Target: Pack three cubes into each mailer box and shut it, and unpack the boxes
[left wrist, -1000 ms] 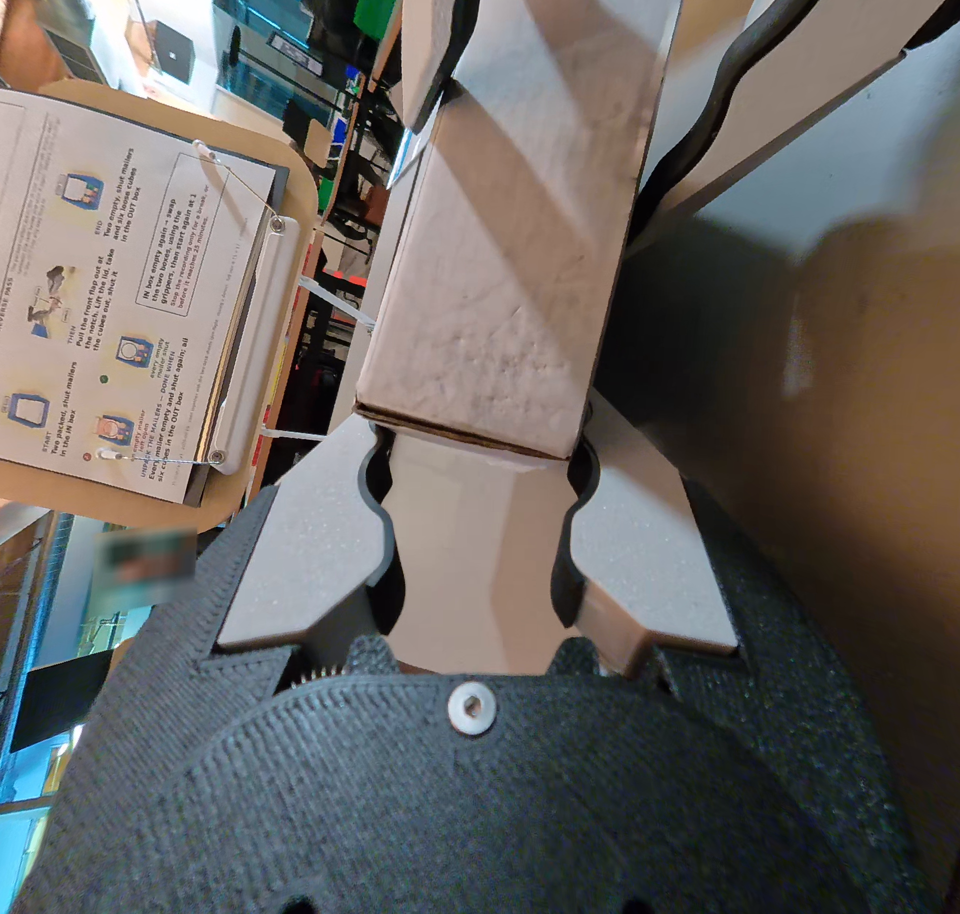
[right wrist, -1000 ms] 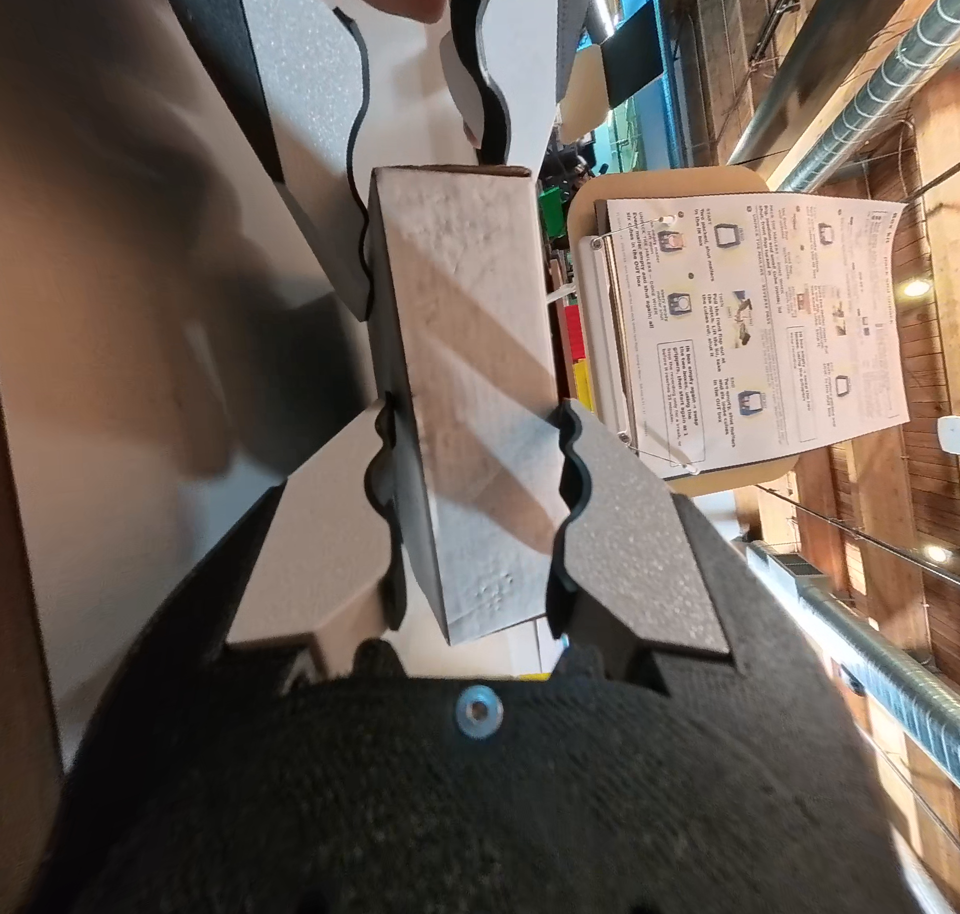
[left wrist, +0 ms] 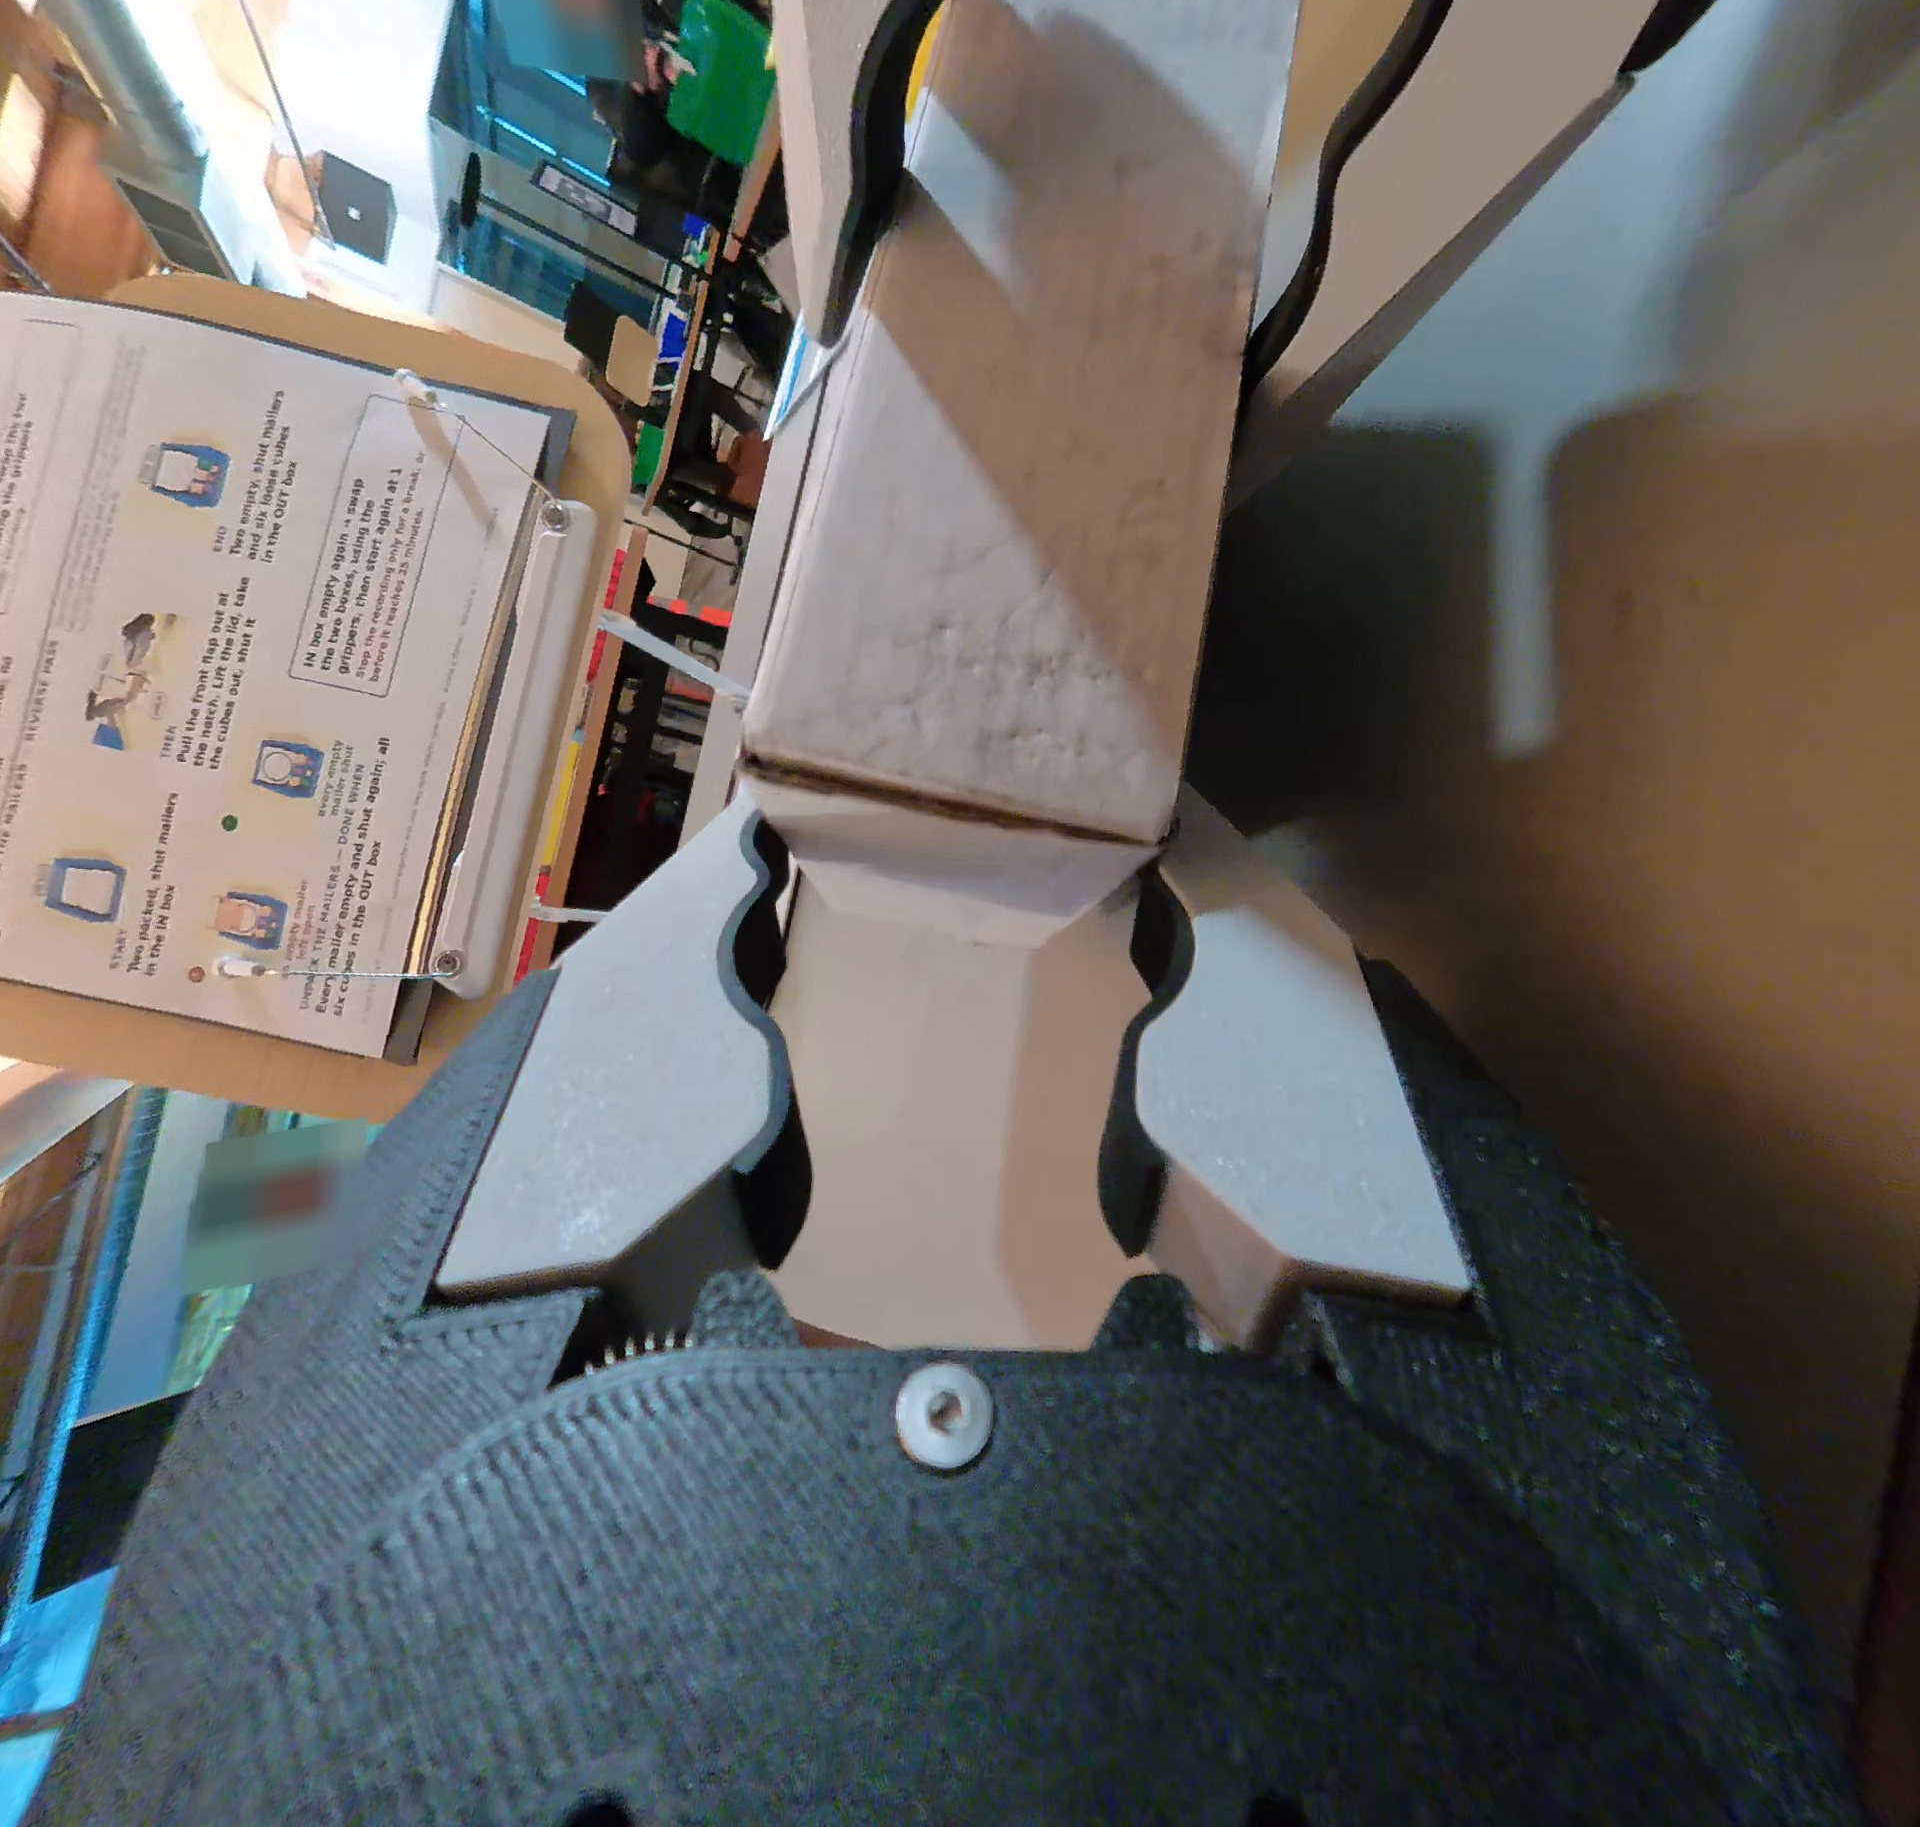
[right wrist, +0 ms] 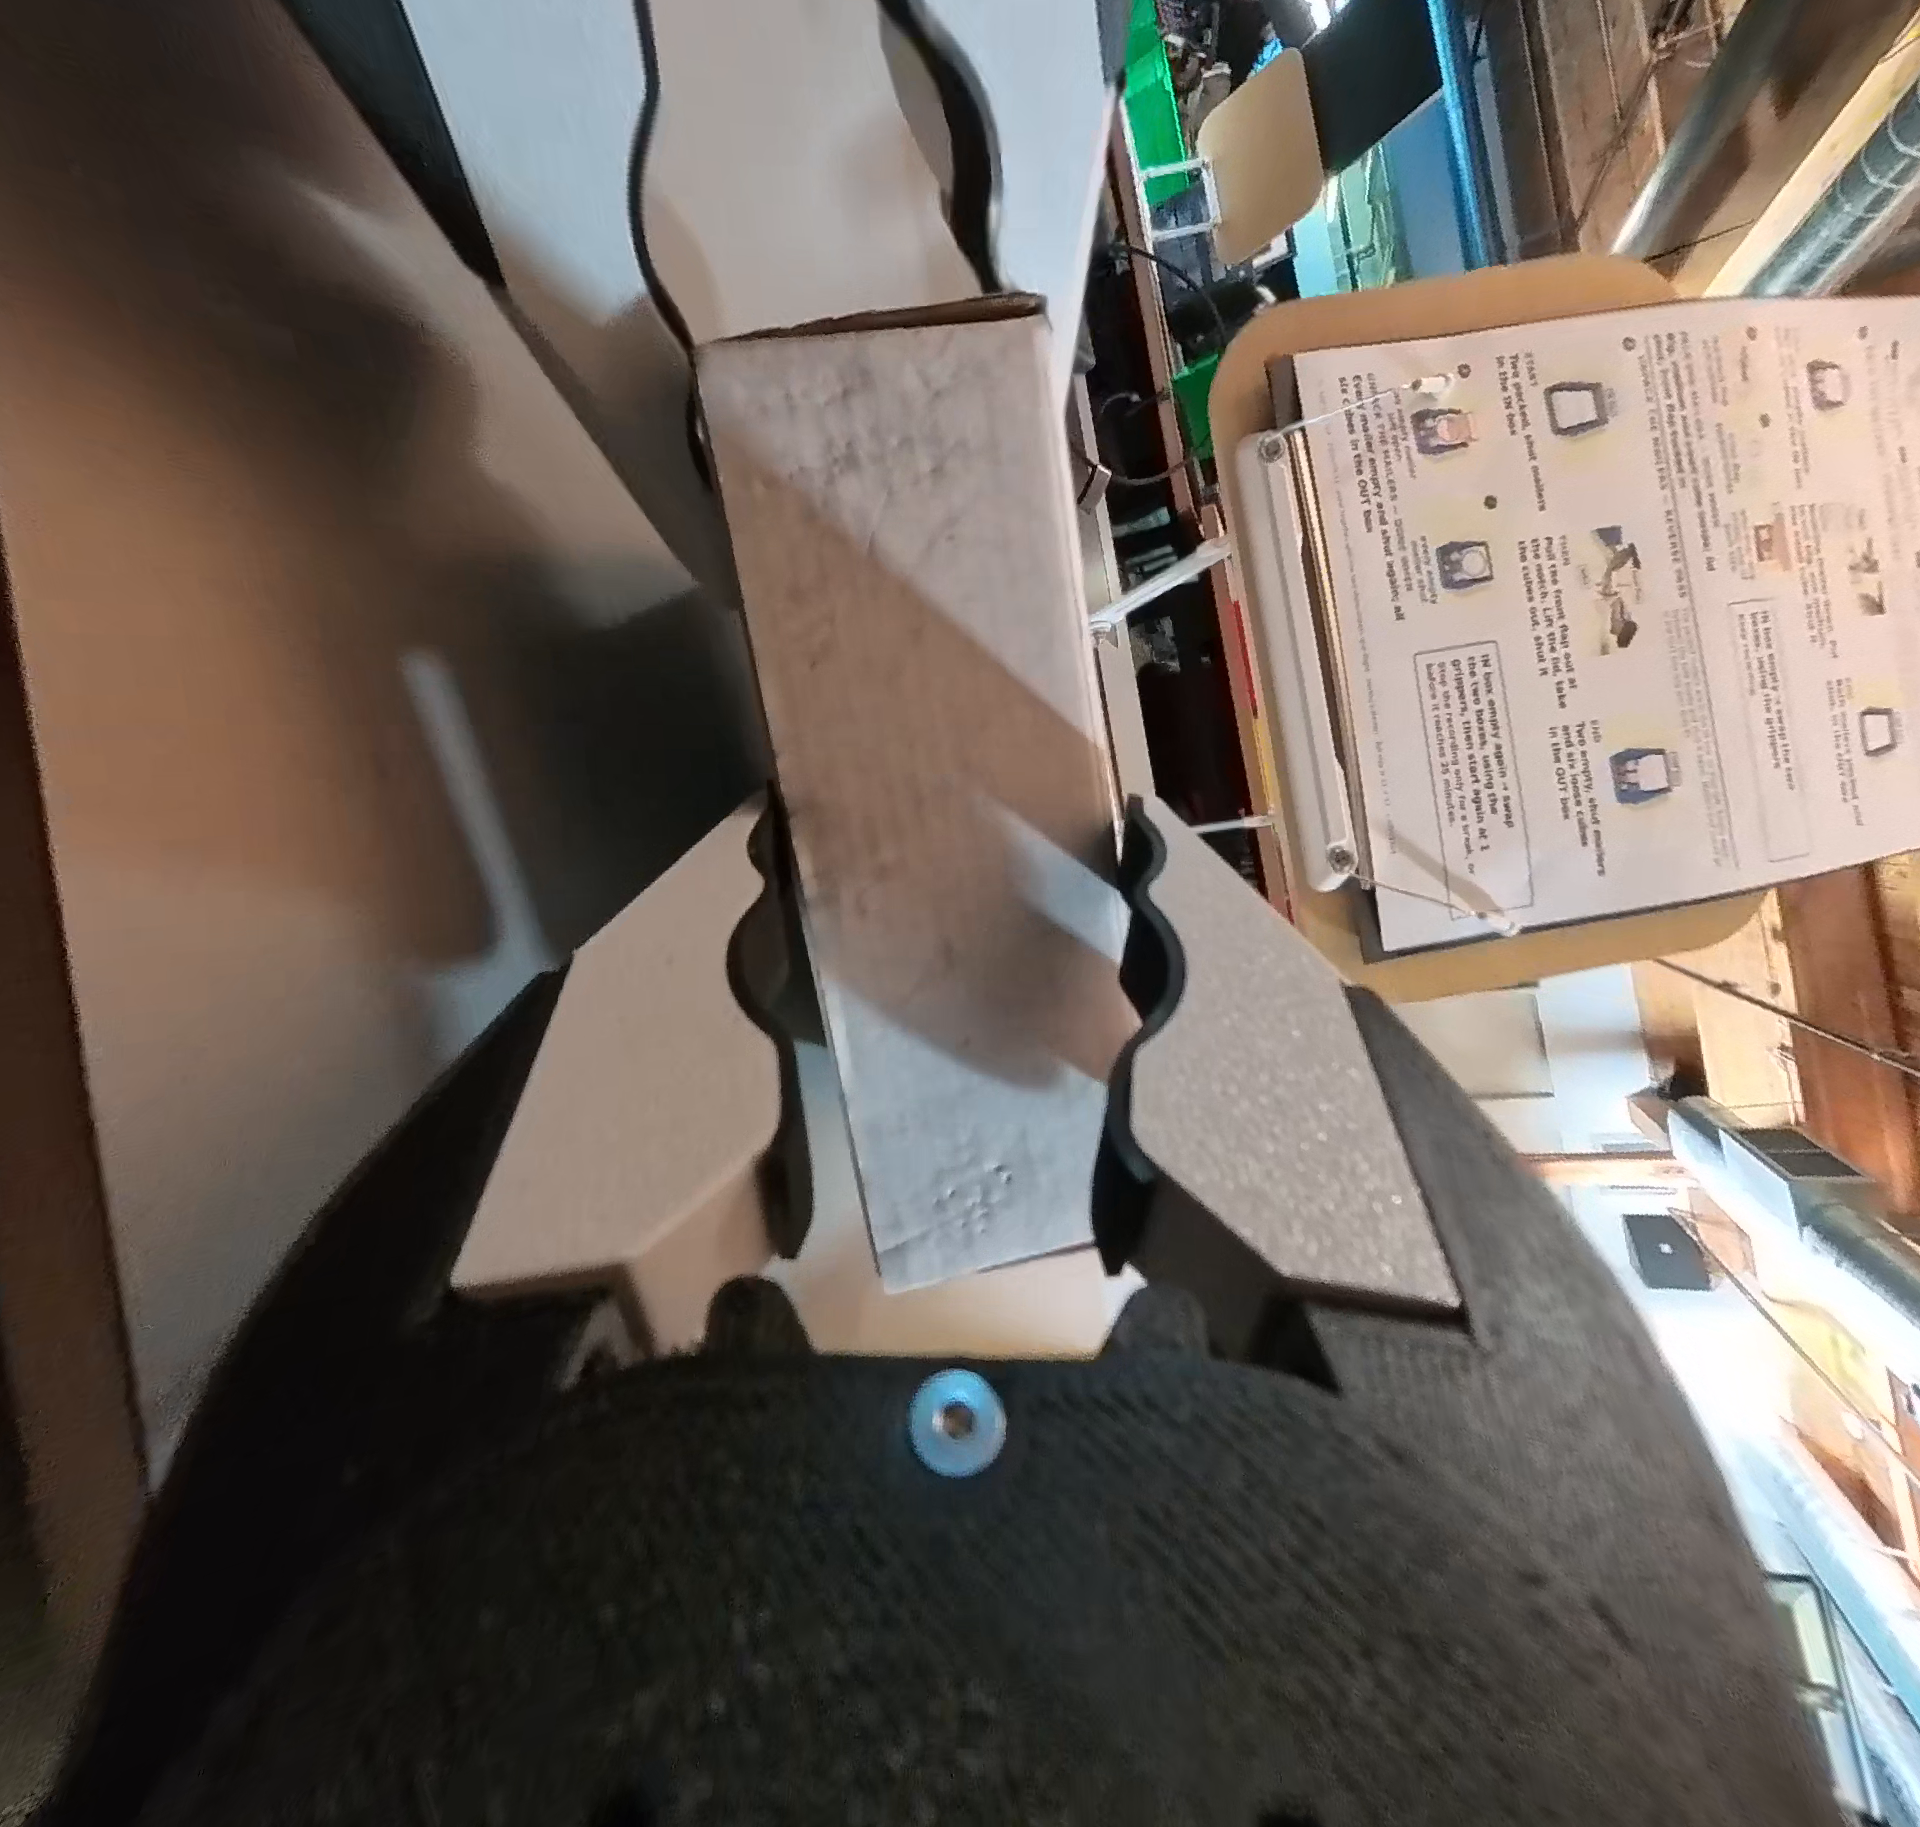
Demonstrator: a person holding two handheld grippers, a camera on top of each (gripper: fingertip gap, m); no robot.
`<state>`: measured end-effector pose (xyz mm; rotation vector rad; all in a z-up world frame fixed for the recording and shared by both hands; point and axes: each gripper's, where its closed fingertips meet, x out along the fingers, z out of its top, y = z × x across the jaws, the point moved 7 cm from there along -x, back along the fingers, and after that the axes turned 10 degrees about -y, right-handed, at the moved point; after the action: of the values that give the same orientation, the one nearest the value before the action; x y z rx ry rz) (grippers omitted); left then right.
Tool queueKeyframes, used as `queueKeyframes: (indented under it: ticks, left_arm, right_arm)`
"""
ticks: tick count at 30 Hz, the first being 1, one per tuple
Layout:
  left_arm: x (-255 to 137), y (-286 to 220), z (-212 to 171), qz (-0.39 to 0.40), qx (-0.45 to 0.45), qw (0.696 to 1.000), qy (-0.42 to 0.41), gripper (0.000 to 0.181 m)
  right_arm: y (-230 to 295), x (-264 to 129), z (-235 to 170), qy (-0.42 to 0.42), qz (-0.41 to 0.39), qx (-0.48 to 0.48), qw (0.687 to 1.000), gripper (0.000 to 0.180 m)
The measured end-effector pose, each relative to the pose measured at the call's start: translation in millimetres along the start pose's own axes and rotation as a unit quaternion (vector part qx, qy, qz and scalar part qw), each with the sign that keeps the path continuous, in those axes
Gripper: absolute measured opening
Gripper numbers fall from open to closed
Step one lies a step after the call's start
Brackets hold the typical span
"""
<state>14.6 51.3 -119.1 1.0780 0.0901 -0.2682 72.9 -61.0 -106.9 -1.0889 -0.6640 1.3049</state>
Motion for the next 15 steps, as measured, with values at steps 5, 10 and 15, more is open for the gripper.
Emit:
queueKeyframes:
  ticks: [5, 10, 15]
  left_arm:
    - [-5.7, 8.2, -6.2, 0.011, -0.043, 0.999, -0.024, 0.076]
    - [-6.0, 13.4, -17.3, 0.007, -0.109, 0.993, -0.038, 0.095]
    - [-4.8, 11.9, -30.3, -0.009, -0.161, 0.986, -0.04, 0.113]
  right_arm:
    - [-11.0, -4.3, -17.9, 0.005, -0.009, 0.029, 1.0, 0.063]
    - [-14.6, -6.5, -22.1, -0.007, -0.009, 0.045, 0.999, 0.063]
    - [-12.2, -8.0, -17.3, -0.03, 0.0, 0.044, 0.999, 0.064]
